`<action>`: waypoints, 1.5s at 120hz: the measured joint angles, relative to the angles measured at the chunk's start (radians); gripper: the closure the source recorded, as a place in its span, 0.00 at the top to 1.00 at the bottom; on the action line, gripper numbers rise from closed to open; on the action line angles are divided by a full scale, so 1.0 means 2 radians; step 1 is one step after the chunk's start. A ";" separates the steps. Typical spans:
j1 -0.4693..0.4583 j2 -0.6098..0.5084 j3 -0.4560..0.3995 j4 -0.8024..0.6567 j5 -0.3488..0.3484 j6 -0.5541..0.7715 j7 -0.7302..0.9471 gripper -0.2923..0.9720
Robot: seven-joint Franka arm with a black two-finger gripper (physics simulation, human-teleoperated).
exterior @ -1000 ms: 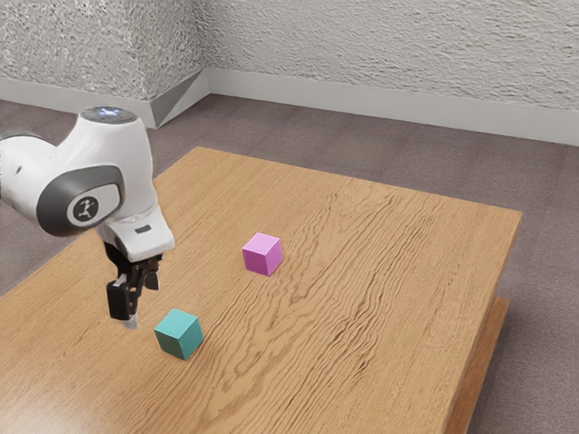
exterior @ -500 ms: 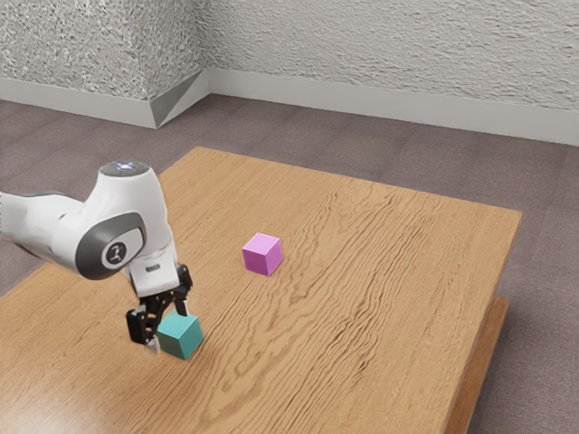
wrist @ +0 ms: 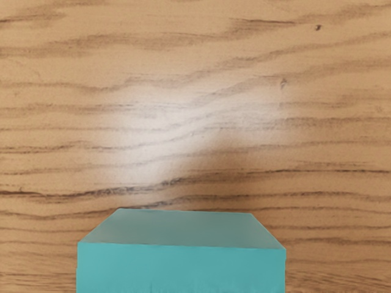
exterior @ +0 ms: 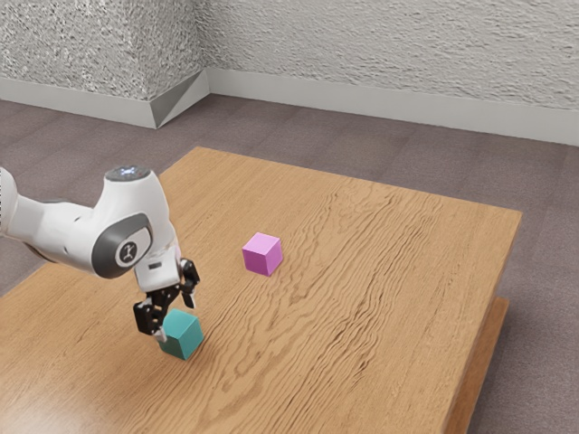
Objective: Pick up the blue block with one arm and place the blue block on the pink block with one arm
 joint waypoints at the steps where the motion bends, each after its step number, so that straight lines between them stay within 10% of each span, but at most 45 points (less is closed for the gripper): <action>1: 0.000 0.000 0.000 0.000 0.000 0.001 0.001 0.77; 82: 0.005 0.053 -0.001 0.006 -0.006 0.046 0.042 0.77; 130: 0.001 -0.020 -0.011 0.002 -0.011 0.023 0.052 0.46; 180: -0.002 0.133 -0.028 0.316 -0.007 -0.179 0.058 0.45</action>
